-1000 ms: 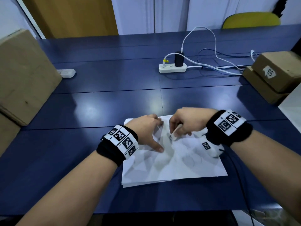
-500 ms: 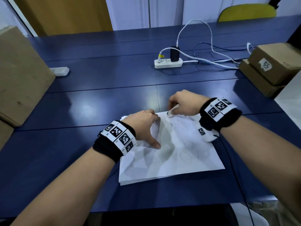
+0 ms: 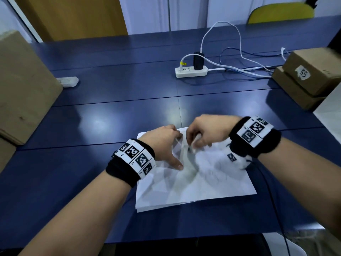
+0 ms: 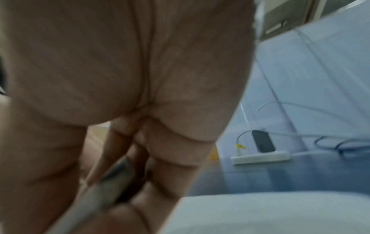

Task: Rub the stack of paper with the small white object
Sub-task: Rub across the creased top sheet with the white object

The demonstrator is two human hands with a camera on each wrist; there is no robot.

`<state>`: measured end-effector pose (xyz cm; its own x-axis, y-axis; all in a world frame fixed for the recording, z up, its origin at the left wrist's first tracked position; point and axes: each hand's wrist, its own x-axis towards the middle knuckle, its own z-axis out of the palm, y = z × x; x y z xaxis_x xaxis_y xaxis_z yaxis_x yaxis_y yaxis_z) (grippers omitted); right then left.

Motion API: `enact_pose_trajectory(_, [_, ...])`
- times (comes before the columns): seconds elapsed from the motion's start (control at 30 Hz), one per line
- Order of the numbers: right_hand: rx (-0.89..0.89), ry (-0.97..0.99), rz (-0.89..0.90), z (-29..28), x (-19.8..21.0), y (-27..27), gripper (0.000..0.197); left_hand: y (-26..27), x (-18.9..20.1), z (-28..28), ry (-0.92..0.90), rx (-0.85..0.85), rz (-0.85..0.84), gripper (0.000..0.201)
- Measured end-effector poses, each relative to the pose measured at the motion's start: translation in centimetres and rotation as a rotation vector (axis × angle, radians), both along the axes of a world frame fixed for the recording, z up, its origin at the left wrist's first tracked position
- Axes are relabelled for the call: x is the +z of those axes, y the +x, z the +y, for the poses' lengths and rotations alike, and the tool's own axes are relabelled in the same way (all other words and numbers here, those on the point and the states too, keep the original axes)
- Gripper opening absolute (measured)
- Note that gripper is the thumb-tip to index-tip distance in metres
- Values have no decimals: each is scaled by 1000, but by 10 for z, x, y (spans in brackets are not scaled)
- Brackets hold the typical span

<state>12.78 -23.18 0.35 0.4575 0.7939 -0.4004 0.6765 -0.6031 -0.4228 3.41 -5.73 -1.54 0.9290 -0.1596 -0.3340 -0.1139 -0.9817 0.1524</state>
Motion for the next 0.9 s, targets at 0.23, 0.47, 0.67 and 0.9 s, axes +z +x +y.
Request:
enact_pose_trajectory(0.23, [-176, 94, -218, 0, -3, 21, 13, 0, 0, 1, 2, 19, 13, 88])
enact_pose_trajectory(0.47, [26, -46, -28, 1, -3, -1, 12, 0, -2, 1, -15, -2, -1, 89])
enact_pose_trajectory(0.67, [-87, 45, -97, -3, -2, 17, 11, -6, -1, 4, -19, -15, -20, 94])
enact_pose_trajectory(0.9, [-89, 35, -231, 3, -2, 17, 11, -5, 0, 3, -30, -21, -10, 89])
